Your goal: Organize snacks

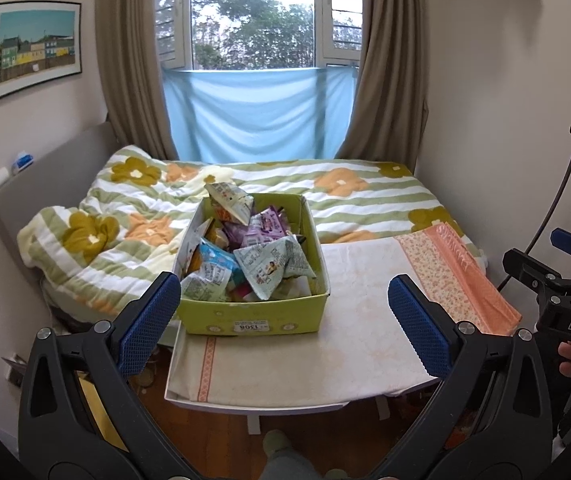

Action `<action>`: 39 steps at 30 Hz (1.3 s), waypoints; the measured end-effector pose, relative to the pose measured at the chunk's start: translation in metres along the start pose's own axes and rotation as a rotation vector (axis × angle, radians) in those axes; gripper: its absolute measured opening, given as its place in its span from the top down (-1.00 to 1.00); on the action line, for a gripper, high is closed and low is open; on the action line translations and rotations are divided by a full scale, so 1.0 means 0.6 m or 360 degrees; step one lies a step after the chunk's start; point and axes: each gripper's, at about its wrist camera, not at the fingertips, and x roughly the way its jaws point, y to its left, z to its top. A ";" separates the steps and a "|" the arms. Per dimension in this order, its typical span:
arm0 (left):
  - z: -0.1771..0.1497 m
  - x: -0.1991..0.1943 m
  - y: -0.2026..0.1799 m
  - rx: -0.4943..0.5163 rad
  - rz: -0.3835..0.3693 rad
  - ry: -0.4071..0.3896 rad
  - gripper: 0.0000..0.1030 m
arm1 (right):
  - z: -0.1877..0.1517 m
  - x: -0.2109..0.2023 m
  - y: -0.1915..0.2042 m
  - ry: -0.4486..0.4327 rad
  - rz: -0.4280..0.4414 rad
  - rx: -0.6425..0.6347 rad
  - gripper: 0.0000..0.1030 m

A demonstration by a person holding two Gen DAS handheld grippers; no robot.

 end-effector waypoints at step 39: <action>-0.006 0.006 -0.045 -0.0013 -0.0046 0.0010 -1.00 | -0.006 -0.008 -0.039 0.0000 -0.0058 0.0014 -0.98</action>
